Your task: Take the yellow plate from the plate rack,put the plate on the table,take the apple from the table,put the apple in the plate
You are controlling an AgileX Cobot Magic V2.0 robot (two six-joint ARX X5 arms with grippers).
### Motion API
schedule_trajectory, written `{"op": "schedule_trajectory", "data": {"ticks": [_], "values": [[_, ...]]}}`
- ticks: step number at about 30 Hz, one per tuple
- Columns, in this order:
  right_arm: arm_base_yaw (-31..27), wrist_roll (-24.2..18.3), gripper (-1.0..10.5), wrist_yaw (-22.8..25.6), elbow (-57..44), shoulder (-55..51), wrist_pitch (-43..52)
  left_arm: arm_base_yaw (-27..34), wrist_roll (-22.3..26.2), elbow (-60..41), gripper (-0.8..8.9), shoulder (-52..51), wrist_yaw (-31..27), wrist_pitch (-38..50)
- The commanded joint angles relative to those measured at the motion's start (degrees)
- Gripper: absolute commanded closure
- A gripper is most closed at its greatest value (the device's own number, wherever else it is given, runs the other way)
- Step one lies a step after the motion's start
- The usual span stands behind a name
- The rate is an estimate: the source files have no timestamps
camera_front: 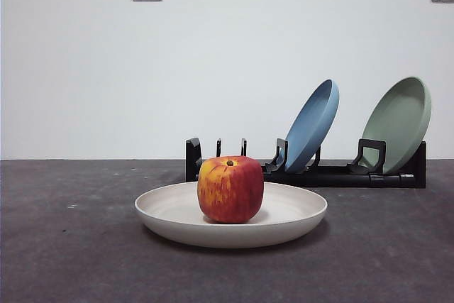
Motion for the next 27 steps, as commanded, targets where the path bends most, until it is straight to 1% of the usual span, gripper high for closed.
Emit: {"op": "schedule_trajectory", "data": {"ticks": [1,3,6,27], "values": [[0.0,0.5,9.5,0.1,-0.2,0.0,0.3,0.2,-1.7,-0.8,8.17,-0.2,0.3,-1.7],[0.0,0.5,9.5,0.1,-0.2,0.0,0.3,0.2,-2.8,-0.8,8.17,-0.2,0.5,-4.2],[0.0,0.5,9.5,0.1,-0.2,0.0,0.3,0.2,-5.0,-0.8,8.17,-0.2,0.7,-3.7],[0.0,0.5,9.5,0.1,-0.2,0.0,0.3,0.2,-4.9,-0.8,8.17,-0.2,0.4,-3.7]]}}
